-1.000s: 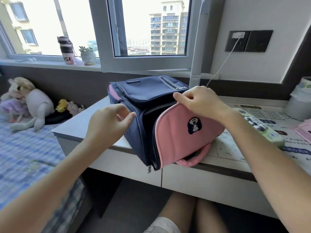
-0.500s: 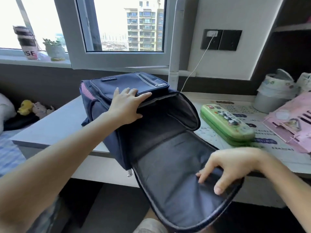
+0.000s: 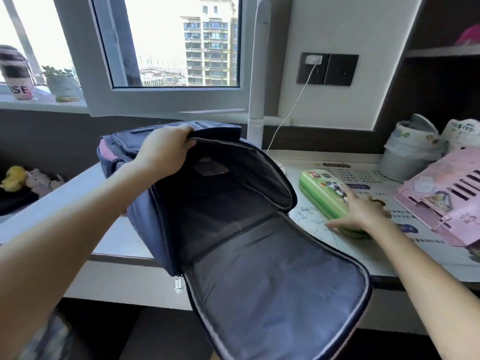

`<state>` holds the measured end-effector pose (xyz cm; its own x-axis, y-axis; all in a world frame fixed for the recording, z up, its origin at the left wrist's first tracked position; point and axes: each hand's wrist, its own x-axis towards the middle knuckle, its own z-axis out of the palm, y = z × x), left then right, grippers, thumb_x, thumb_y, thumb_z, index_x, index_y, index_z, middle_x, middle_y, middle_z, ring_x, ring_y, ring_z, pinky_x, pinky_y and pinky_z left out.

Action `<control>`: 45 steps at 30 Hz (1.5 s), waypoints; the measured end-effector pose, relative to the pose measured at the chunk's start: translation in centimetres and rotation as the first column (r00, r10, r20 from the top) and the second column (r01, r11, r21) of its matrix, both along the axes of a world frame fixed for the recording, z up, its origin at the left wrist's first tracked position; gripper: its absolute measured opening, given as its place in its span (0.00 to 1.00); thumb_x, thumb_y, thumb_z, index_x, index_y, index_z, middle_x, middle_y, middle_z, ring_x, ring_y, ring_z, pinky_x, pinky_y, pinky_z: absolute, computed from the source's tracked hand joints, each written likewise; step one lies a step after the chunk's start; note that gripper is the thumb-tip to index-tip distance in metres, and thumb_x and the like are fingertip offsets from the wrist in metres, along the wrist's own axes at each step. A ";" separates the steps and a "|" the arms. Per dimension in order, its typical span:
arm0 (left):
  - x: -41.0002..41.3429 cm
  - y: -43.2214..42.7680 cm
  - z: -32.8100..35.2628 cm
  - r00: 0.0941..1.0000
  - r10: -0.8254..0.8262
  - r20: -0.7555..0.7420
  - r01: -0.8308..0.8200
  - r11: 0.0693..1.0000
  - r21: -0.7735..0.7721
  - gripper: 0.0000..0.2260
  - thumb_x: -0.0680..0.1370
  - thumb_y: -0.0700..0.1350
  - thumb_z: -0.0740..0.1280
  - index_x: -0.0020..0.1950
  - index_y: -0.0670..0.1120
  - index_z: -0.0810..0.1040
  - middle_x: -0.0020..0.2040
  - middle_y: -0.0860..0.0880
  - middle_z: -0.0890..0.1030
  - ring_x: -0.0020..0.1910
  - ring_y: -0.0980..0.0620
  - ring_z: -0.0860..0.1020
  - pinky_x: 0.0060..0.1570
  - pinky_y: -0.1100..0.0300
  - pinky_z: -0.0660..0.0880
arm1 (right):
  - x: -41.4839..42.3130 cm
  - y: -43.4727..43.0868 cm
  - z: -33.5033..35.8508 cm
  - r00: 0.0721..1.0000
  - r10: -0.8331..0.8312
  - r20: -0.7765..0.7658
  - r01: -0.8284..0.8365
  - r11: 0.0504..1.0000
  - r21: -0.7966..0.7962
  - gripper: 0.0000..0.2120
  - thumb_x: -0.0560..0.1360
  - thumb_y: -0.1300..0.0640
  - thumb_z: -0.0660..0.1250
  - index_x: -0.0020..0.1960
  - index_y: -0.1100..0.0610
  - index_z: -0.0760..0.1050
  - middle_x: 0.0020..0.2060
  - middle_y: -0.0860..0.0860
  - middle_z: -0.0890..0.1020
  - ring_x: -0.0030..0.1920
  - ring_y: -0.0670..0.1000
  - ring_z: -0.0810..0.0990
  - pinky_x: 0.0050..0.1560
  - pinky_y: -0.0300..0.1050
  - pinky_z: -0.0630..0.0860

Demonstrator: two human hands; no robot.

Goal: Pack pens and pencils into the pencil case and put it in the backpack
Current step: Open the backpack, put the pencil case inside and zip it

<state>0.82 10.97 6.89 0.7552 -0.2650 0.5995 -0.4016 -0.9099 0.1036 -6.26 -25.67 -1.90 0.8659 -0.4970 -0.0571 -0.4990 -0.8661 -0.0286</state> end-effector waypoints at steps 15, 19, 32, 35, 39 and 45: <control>2.4 2.3 4.9 0.983 -0.041 -0.179 -0.010 0.962 -0.272 0.11 0.78 0.44 0.62 0.53 0.38 0.78 0.52 0.40 0.81 0.51 0.41 0.77 0.51 0.52 0.72 | -9.8 7.6 10.5 0.784 0.217 0.581 -0.606 0.472 0.641 0.37 0.47 0.55 0.81 0.54 0.36 0.78 0.50 0.42 0.82 0.49 0.45 0.81 0.46 0.42 0.76; 2.2 1.6 5.3 0.992 0.039 -0.119 -0.070 0.960 -0.269 0.11 0.78 0.44 0.62 0.49 0.37 0.78 0.48 0.39 0.81 0.47 0.40 0.77 0.46 0.53 0.71 | -6.3 13.9 9.5 0.778 0.570 0.264 -0.625 0.742 0.242 0.36 0.53 0.44 0.76 0.60 0.34 0.72 0.51 0.36 0.78 0.49 0.43 0.74 0.52 0.45 0.72; 2.3 1.0 5.5 0.999 0.018 -0.032 -0.024 0.986 -0.167 0.09 0.77 0.44 0.63 0.49 0.39 0.79 0.47 0.41 0.82 0.46 0.40 0.78 0.47 0.53 0.73 | 1.5 21.9 1.5 0.793 0.567 0.224 -0.591 0.804 0.057 0.38 0.62 0.39 0.71 0.69 0.43 0.64 0.62 0.55 0.74 0.62 0.59 0.70 0.60 0.53 0.65; 1.7 2.7 4.1 0.999 -0.017 -0.044 0.009 0.983 -0.186 0.08 0.76 0.44 0.64 0.48 0.40 0.79 0.45 0.41 0.83 0.45 0.41 0.78 0.46 0.53 0.73 | 3.4 22.5 1.2 0.751 0.588 0.301 -0.660 0.684 0.310 0.42 0.64 0.39 0.72 0.73 0.43 0.58 0.72 0.59 0.62 0.72 0.58 0.58 0.70 0.52 0.59; 0.9 4.5 3.5 0.998 -0.041 -0.040 0.030 0.971 -0.235 0.08 0.76 0.44 0.65 0.49 0.41 0.79 0.45 0.43 0.83 0.45 0.43 0.78 0.48 0.53 0.73 | 3.2 18.8 1.6 0.707 0.660 0.256 -0.707 0.653 0.270 0.33 0.67 0.47 0.72 0.70 0.48 0.66 0.70 0.56 0.68 0.72 0.53 0.64 0.67 0.42 0.63; 0.6 2.6 2.4 0.999 -0.052 -0.015 0.048 0.978 -0.202 0.09 0.76 0.45 0.65 0.51 0.41 0.79 0.47 0.43 0.83 0.48 0.42 0.79 0.49 0.54 0.72 | 3.9 20.4 0.7 0.662 0.705 0.255 -0.711 0.698 -0.083 0.23 0.72 0.43 0.67 0.62 0.54 0.74 0.53 0.54 0.81 0.57 0.56 0.76 0.53 0.47 0.73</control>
<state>1.39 13.56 9.28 0.7564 -0.1782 0.6293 -0.4424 -0.8481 0.2915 -2.36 -5.26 -1.21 0.9400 0.2707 0.2074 0.2927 -0.9526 -0.0830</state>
